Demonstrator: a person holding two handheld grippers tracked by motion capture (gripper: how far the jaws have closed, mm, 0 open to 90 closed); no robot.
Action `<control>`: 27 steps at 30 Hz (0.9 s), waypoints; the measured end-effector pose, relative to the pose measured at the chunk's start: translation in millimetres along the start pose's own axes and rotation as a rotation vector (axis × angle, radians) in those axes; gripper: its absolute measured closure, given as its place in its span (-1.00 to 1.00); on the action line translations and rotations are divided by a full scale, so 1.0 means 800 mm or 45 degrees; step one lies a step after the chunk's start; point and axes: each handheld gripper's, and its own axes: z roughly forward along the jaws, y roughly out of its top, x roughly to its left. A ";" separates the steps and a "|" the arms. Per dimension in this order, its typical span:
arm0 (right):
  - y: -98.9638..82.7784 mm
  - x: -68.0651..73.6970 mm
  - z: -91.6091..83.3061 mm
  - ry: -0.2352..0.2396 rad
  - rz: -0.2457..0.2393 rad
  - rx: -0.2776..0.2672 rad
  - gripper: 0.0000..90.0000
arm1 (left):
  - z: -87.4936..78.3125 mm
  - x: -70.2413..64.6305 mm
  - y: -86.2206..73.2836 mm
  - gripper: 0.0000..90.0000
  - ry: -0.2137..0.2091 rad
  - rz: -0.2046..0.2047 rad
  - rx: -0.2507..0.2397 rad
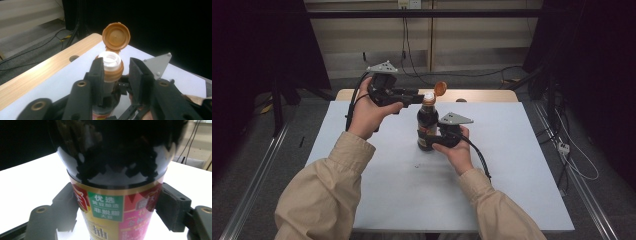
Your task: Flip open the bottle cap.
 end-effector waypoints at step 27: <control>-0.003 -0.007 -0.045 -0.006 0.024 -0.006 -0.58 | -0.029 0.009 -0.072 -0.45 0.025 -0.033 -0.064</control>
